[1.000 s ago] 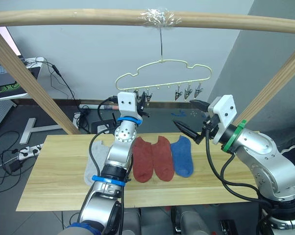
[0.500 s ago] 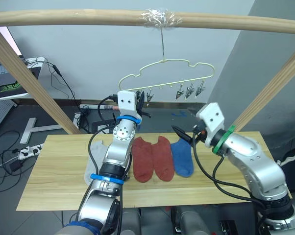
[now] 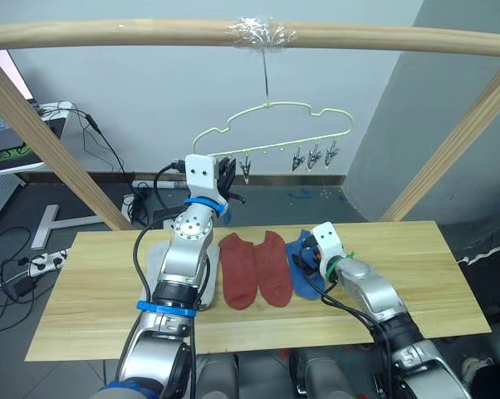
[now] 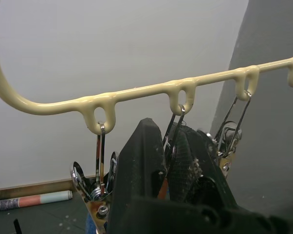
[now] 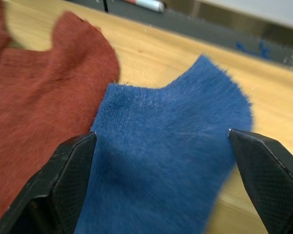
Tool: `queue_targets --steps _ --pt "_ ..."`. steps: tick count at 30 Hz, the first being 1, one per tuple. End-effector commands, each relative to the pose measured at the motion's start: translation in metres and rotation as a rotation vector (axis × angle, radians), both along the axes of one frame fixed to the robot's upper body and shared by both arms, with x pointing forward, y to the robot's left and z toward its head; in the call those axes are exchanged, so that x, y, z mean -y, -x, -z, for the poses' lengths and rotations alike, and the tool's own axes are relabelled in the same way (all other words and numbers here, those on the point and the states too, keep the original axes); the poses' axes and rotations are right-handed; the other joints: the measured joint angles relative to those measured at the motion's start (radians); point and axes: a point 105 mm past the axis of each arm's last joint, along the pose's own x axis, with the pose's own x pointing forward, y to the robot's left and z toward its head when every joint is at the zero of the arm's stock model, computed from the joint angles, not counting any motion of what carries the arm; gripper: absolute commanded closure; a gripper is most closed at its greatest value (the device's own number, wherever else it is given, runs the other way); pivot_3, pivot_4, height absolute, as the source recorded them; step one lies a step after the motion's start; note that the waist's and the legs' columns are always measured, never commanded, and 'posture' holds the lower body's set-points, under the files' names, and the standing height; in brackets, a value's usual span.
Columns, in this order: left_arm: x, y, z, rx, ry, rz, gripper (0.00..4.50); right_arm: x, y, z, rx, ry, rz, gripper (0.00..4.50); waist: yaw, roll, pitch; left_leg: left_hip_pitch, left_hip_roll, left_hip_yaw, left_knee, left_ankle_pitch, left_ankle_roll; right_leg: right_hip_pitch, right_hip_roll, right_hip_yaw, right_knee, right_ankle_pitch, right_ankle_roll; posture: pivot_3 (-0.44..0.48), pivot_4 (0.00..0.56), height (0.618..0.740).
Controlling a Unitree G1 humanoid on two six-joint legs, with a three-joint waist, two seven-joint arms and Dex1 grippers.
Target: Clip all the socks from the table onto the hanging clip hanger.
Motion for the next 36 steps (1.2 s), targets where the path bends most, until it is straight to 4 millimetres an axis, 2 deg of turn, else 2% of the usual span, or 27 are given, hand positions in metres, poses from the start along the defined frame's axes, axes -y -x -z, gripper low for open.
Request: queue_targets --steps 1,3,9,11,13,15,17,20,25,30,36 --pt "-0.002 0.003 -0.004 0.010 0.001 -0.005 4.34 0.007 0.004 0.015 -0.024 0.061 -0.014 0.39 0.002 0.000 0.000 0.000 0.000 0.000 0.000 0.000 0.000 0.000 0.000 0.000 0.000 0.000 0.000 0.168 0.196 0.740" --pt "-0.003 0.003 -0.004 0.009 0.000 -0.006 4.34 0.006 0.006 0.018 -0.026 0.073 -0.035 0.94 0.003 0.000 0.000 0.001 0.000 0.000 0.000 0.000 0.000 0.001 0.000 0.000 0.000 -0.002 0.003 0.168 0.196 0.740" --pt "-0.009 0.005 -0.001 -0.006 0.000 -0.008 4.34 0.013 0.032 0.032 -0.004 0.224 -0.205 3.08 0.003 0.001 -0.001 0.002 0.000 0.000 0.000 0.000 0.000 0.001 0.000 0.000 0.001 -0.003 0.004 0.177 0.190 0.740" --pt "-0.010 0.004 0.003 -0.049 0.046 0.011 4.34 0.023 0.037 0.028 0.048 0.293 -0.264 3.78 0.004 0.001 -0.002 0.002 -0.001 0.000 0.000 0.000 0.000 0.002 0.000 0.001 0.000 -0.003 0.005 0.175 0.187 0.740" --pt "-0.008 0.003 0.006 -0.115 0.124 0.069 4.34 0.033 0.039 0.016 0.133 0.375 -0.341 4.49 0.005 0.001 -0.003 0.002 -0.001 0.000 0.000 0.000 0.000 0.002 -0.001 0.001 0.000 -0.003 0.005 0.175 0.187 0.740" --pt "-0.002 0.005 0.014 -0.211 0.181 0.152 4.34 0.034 0.042 -0.003 0.217 0.416 -0.433 4.49 0.005 0.001 -0.003 0.002 -0.002 0.000 0.001 0.000 0.000 0.002 -0.001 0.001 0.000 -0.003 0.005 0.170 0.184 0.740" --pt "-0.001 0.006 0.022 -0.320 0.258 0.196 4.34 0.027 0.043 -0.028 0.331 0.471 -0.547 4.49 0.000 0.002 -0.003 0.001 -0.002 0.000 0.002 0.000 0.000 0.002 -0.001 0.001 0.000 -0.003 0.005 0.165 0.185 0.740" --pt "-0.002 0.008 0.027 -0.480 0.423 0.249 4.34 0.006 0.040 -0.066 0.526 0.548 -0.668 4.49 -0.028 0.002 -0.003 0.002 -0.001 0.001 0.004 0.000 0.001 0.002 0.000 0.002 0.001 -0.003 0.005 0.155 0.180 0.740" --pt "0.000 0.013 0.017 -0.630 0.630 0.334 4.34 -0.034 0.034 -0.108 0.729 0.571 -0.739 4.49 -0.042 0.001 -0.003 0.004 0.000 -0.001 0.004 0.001 0.001 0.003 0.001 0.000 0.003 -0.003 0.005 0.154 0.180 0.740" --pt "0.009 0.018 0.008 -0.690 0.750 0.402 4.34 -0.063 0.023 -0.127 0.820 0.555 -0.729 4.49 -0.029 0.001 -0.003 0.001 -0.001 -0.001 0.004 0.002 -0.002 0.002 -0.001 0.000 0.001 -0.003 0.005 0.155 0.185 0.740" --pt "0.013 0.023 0.006 -0.714 0.795 0.416 4.34 -0.075 0.017 -0.138 0.885 0.605 -0.753 4.49 -0.017 0.001 -0.003 0.000 -0.002 -0.002 0.004 0.003 -0.003 0.002 -0.001 0.000 0.001 -0.003 0.005 0.157 0.189 0.740"
